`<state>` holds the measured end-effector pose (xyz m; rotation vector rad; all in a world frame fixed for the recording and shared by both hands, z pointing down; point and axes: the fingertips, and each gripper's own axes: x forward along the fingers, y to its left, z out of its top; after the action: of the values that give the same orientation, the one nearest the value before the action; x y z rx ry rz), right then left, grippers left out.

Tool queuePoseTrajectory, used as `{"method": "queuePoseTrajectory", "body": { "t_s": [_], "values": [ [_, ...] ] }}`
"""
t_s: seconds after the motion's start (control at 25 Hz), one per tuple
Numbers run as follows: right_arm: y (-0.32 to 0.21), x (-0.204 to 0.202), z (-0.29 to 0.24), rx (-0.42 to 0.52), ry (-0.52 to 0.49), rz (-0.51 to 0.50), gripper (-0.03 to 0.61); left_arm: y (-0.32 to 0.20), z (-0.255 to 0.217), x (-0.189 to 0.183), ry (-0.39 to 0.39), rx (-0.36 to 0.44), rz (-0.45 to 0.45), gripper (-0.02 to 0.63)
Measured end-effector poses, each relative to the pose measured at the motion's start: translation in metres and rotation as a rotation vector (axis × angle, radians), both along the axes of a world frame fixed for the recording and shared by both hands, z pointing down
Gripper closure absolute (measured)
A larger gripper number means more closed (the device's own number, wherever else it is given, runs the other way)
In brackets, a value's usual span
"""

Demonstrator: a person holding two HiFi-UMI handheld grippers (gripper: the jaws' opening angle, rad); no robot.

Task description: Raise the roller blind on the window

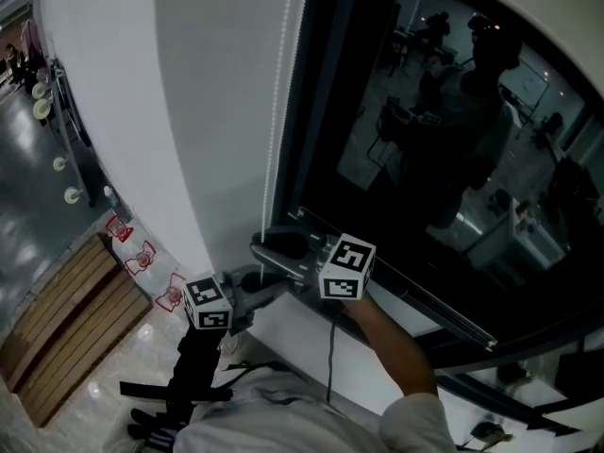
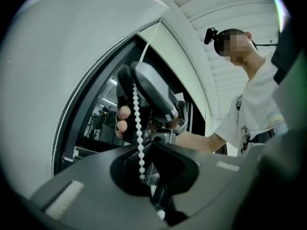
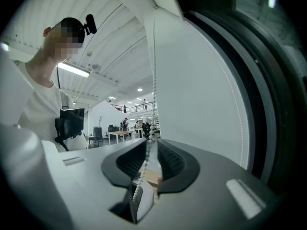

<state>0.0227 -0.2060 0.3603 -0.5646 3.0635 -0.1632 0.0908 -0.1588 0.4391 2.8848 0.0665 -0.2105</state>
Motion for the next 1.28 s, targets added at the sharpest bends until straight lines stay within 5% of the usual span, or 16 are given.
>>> {"method": "queuePoseTrajectory", "body": {
  "t_s": [0.08, 0.2, 0.72, 1.28],
  "values": [
    [0.001, 0.000, -0.014, 0.023, -0.014, -0.024, 0.429, 0.000, -0.001, 0.000, 0.004, 0.001, 0.000, 0.615],
    [-0.008, 0.013, -0.064, 0.072, -0.128, -0.010, 0.387, 0.001, 0.001, 0.000, 0.004, 0.005, 0.007, 0.615],
    [-0.019, 0.014, -0.266, 0.476, -0.136, 0.003, 0.391, 0.000, 0.003, -0.003, -0.006, 0.011, 0.004, 0.615],
    [-0.034, -0.002, -0.319, 0.532, -0.150, 0.008, 0.410, -0.002, 0.001, -0.006, -0.002, 0.018, -0.005, 0.615]
  ]
}}
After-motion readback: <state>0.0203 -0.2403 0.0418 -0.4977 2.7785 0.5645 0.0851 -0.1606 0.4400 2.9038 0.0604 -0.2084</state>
